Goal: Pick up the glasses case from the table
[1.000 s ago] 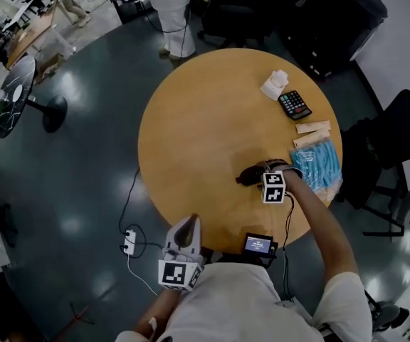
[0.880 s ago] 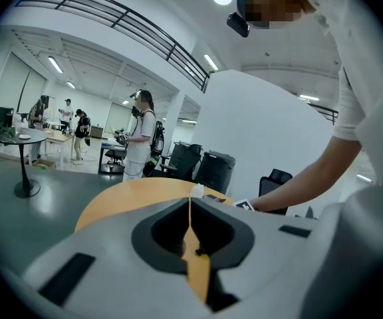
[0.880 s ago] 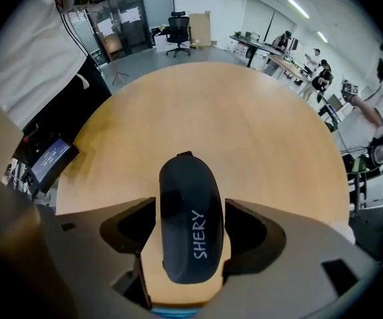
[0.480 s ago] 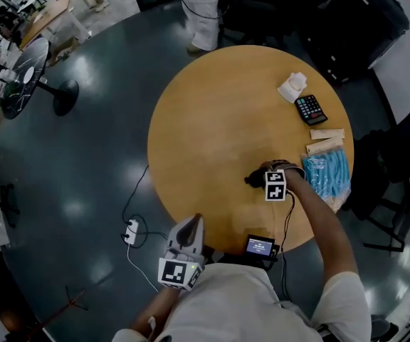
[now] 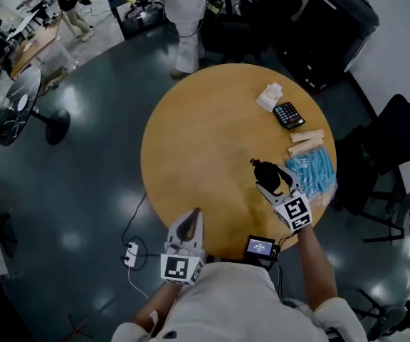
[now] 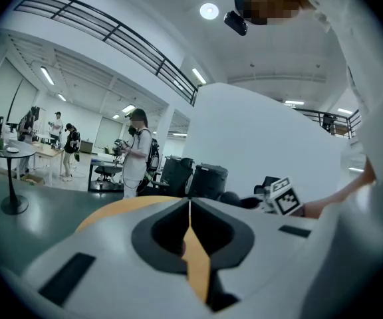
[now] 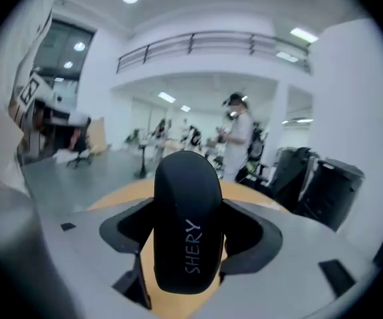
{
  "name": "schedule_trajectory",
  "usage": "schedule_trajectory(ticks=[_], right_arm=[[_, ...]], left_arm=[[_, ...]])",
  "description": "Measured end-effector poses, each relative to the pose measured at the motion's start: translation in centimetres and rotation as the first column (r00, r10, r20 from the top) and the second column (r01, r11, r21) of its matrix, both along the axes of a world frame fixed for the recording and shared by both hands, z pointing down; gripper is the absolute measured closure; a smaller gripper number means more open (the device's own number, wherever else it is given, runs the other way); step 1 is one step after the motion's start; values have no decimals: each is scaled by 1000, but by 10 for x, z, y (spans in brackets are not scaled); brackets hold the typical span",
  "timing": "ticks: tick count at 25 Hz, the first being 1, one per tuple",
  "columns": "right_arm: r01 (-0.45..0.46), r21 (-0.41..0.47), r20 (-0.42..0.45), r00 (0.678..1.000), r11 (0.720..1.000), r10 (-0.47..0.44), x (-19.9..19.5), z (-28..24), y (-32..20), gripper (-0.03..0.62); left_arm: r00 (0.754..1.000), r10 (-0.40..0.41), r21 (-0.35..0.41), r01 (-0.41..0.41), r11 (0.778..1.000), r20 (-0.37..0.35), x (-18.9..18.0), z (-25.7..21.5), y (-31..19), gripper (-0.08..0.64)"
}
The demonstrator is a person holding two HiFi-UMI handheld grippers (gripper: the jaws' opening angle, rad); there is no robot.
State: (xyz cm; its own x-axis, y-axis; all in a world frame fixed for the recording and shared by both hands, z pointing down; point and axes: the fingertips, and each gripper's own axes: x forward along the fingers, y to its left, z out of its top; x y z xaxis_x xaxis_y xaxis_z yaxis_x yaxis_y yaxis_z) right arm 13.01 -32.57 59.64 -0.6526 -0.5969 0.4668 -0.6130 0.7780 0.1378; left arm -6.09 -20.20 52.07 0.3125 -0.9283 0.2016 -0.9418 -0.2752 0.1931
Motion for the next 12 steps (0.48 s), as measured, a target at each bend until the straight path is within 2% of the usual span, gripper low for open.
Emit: schedule_trajectory(ticks=[1,2,4,5,8,10,12], right_arm=[[-88,53,115,990,995,82,7,-35,7,278],[-171,89,218,965,981,148,14,-65,16,278],[-315,110,374,892,943,255,30,-106,38,278],[-375,107,425,854,921,299,37,-117,49,278],[-492,80,500,772,867,392,51,-122,79,276],[-520,54,510,748,852,424,52,-114,94,276],[-531,38,502,743,846,444,50,-106,102,276]], left_arm=[[1000,1,23,-1,1000,2,1,-7,-4,546],[1000,2,45,-2,999,3,2,-13,-8,546],[1000,8,87,-8,996,-4,8,-24,-15,548],[1000,15,101,-14,995,-11,13,-27,-19,546],[998,54,111,-51,993,-28,30,-28,-24,546],[996,83,109,-80,991,-18,41,-27,-23,546],[995,101,112,-99,989,-5,48,-27,-22,547]])
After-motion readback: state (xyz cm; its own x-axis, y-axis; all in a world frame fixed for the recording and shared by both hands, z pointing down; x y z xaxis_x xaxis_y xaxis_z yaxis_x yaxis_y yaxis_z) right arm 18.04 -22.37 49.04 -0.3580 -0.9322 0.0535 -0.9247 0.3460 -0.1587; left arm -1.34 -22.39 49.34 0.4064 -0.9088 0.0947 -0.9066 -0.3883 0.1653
